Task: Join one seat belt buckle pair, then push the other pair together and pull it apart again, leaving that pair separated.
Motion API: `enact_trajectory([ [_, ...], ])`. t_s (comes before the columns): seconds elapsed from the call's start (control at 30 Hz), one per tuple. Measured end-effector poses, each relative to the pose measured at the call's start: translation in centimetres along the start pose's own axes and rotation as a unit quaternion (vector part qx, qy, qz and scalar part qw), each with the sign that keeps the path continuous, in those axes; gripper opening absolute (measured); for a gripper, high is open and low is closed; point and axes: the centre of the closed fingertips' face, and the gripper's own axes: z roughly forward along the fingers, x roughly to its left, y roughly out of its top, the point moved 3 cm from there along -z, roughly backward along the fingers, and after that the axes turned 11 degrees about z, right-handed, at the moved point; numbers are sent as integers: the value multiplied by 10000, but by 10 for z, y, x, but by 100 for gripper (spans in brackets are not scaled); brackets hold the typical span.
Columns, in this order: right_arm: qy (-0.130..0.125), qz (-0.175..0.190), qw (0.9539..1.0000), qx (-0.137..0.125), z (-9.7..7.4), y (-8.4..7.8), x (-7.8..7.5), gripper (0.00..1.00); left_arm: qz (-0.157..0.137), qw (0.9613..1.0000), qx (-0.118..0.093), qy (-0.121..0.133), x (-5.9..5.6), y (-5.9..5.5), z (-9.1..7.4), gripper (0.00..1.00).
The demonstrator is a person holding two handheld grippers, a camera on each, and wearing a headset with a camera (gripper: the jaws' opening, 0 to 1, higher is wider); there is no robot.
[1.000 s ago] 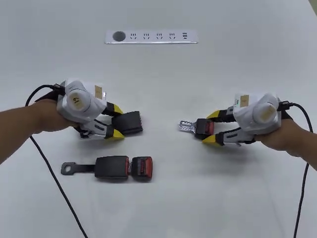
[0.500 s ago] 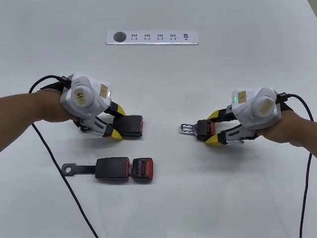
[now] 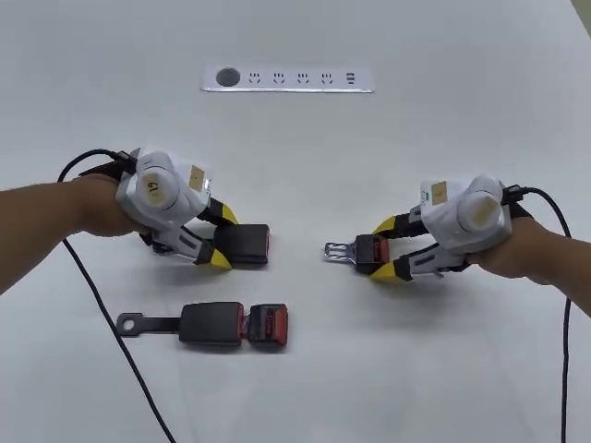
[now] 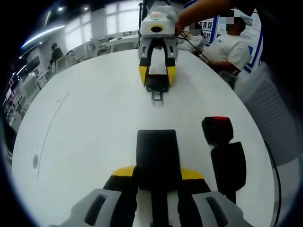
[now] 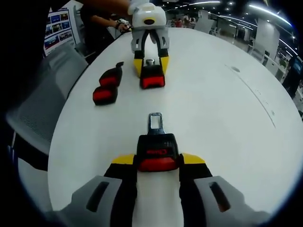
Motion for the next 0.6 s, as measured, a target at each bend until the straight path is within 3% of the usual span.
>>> enact_trajectory([
  [0.6, 97, -39, 9995, -282, 37, 30, 6, 33, -87, 10000, 34, 12, 0, -3, 1, 33],
])
